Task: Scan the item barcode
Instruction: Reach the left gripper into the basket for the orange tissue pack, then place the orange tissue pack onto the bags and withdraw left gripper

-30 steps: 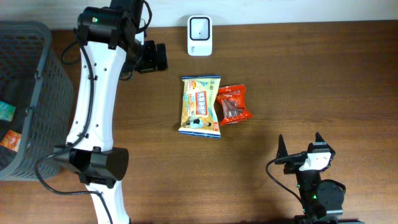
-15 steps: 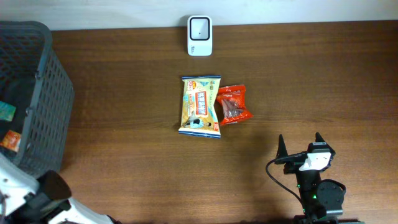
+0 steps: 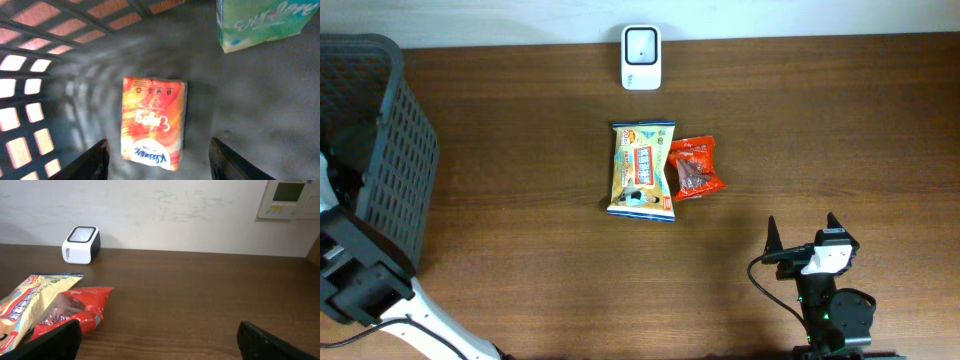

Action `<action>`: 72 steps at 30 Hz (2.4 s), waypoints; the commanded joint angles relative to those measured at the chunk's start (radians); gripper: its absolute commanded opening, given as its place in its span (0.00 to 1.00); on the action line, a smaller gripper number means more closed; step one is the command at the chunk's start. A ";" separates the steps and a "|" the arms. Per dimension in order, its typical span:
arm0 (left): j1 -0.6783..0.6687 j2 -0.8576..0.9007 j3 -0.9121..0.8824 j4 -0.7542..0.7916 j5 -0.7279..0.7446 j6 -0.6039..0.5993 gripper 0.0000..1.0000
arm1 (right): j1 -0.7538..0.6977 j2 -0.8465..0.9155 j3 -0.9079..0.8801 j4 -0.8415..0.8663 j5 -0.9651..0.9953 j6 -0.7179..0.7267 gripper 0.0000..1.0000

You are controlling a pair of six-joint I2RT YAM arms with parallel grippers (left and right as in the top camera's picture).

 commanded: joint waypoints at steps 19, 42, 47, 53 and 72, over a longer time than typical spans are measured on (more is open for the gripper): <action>-0.005 -0.296 0.362 -0.026 0.686 0.140 0.00 | 0.005 -0.006 -0.008 -0.002 0.005 0.001 0.98; -1.219 0.007 0.027 0.101 0.743 0.329 0.54 | 0.005 -0.006 -0.008 -0.002 0.005 0.001 0.98; -1.183 -0.023 0.140 0.034 0.799 0.329 0.67 | 0.005 -0.006 -0.008 -0.002 0.005 0.001 0.99; -0.889 -0.204 0.414 -0.340 0.632 0.329 0.99 | 0.005 -0.006 -0.008 -0.002 0.005 0.001 0.99; -0.660 -0.207 0.409 -0.389 0.581 0.330 0.99 | 0.005 -0.006 -0.008 -0.002 0.005 0.001 0.99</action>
